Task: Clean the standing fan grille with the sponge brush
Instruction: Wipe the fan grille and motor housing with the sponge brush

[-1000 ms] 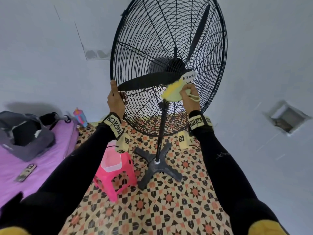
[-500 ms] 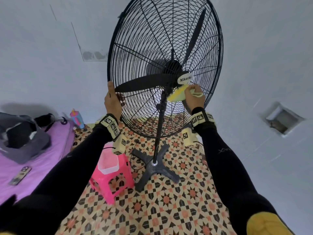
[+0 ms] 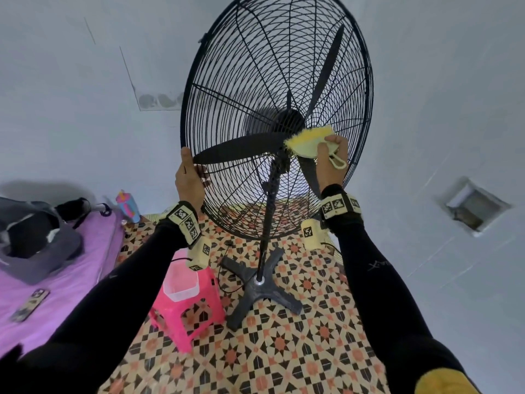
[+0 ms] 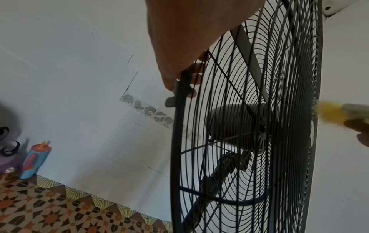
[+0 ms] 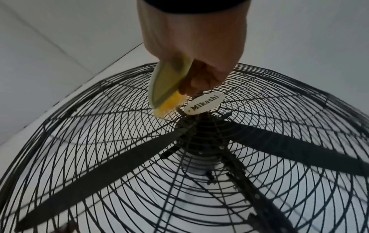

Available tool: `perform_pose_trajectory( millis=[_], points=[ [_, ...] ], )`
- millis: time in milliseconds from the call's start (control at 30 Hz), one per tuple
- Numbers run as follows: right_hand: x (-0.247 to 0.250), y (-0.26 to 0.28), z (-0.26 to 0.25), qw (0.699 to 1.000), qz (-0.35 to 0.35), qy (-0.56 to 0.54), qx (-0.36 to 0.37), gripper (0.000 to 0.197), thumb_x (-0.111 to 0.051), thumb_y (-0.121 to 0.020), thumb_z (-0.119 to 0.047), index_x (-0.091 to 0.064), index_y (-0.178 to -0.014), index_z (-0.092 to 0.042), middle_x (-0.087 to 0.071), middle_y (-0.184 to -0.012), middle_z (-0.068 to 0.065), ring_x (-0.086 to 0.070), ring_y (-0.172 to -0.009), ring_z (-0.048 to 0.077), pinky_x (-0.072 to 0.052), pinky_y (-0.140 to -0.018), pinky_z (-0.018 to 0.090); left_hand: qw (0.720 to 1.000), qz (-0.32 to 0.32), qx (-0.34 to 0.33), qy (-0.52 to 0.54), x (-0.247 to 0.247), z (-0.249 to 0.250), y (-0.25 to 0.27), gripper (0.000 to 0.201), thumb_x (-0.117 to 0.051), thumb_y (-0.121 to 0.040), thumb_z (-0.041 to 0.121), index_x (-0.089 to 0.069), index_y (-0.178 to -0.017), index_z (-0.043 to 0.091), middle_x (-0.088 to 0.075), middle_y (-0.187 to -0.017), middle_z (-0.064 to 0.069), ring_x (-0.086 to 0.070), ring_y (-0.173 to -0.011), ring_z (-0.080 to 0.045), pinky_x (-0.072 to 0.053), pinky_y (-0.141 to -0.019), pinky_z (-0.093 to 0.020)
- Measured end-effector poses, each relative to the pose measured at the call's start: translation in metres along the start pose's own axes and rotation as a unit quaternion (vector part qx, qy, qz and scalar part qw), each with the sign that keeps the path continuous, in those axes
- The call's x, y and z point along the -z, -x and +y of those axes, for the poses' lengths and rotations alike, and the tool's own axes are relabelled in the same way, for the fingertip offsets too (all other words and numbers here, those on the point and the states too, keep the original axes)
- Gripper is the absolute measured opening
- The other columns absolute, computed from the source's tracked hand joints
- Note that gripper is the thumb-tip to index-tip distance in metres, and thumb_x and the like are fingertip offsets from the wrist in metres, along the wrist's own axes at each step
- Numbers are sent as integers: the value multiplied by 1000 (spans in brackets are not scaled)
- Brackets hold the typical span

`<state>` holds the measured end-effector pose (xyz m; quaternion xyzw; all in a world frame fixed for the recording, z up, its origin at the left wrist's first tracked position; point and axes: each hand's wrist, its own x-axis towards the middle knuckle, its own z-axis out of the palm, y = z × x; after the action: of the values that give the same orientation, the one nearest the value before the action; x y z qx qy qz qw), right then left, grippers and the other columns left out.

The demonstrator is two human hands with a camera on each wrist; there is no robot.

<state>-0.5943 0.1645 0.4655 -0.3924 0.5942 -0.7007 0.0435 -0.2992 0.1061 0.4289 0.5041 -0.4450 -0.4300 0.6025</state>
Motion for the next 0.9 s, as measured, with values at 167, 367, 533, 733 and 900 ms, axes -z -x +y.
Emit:
perform_pose_trajectory(
  millis=[167,367,533,733,900],
  points=[
    [-1,-6,5,980,-24,199,-14,17,-54,-89,-11,-52,-106,-13,-65,-79,6,-59,-65,24,-41,-56,24,1000,-7,-11,-18,-1,5,4,104,-22,-65,107,-65,-84,14,-68,-81,-3,-65,-81,-28,-57,-93,-51],
    [-12,-20,-20,995,-45,93,-7,18,-53,-85,-6,-47,-92,-22,-56,-80,-2,-56,-69,20,-49,-56,31,1000,-6,7,4,2,-6,-7,96,-30,-69,105,-66,-89,17,-64,-80,-7,-61,-77,-26,-56,-91,-64],
    [-12,-26,-15,978,-73,188,-55,15,-53,-92,-8,-46,-102,-15,-65,-89,9,-64,-74,25,-54,-63,30,1000,-19,-2,6,1,-4,-3,93,-31,-73,102,-66,-90,17,-66,-82,-5,-63,-80,-26,-56,-91,-63],
    [-19,-28,-21,994,-7,78,-81,15,-55,-89,-6,-46,-96,-16,-59,-84,0,-65,-78,25,-59,-67,35,1000,-21,8,10,4,-4,-5,92,-31,-74,102,-66,-91,18,-63,-80,-5,-60,-78,-26,-54,-93,-66],
    [-21,-26,-37,993,-63,89,-37,15,-52,-92,-1,-43,-97,-13,-55,-80,-3,-59,-68,14,-47,-57,9,1000,-10,9,0,0,1,-1,109,-28,-70,105,-72,-103,11,-74,-97,-8,-69,-93,-29,-56,-97,-55]
  ],
)
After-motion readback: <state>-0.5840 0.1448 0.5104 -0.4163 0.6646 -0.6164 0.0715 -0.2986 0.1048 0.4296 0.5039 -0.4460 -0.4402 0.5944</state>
